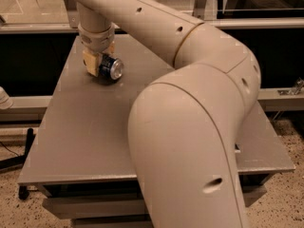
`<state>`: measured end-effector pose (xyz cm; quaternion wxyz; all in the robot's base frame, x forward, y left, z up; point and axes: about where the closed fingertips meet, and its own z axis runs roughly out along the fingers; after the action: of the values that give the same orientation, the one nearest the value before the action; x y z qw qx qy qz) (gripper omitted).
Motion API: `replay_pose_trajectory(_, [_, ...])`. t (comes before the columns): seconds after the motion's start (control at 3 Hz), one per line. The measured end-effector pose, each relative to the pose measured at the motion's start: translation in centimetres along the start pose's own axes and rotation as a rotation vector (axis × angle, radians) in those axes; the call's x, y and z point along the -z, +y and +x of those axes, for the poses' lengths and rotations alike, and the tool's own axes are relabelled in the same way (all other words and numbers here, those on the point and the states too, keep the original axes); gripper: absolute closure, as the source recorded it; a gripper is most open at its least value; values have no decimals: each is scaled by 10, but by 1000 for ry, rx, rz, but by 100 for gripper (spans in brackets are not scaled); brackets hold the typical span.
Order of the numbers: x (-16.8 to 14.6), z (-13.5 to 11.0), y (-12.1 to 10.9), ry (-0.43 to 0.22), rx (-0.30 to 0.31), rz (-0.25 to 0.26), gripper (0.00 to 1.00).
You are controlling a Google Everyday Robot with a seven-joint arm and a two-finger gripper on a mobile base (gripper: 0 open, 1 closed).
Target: Place pepsi can upright
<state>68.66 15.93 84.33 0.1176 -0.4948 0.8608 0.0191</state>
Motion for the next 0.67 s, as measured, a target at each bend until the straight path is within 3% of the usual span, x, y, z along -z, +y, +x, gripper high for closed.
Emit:
replay_pose_trajectory(0.33, [34,3,-1,-110,-6,-22,86])
replay_pose_trajectory(0.67, [82,18,11,-322,-9,-88,100])
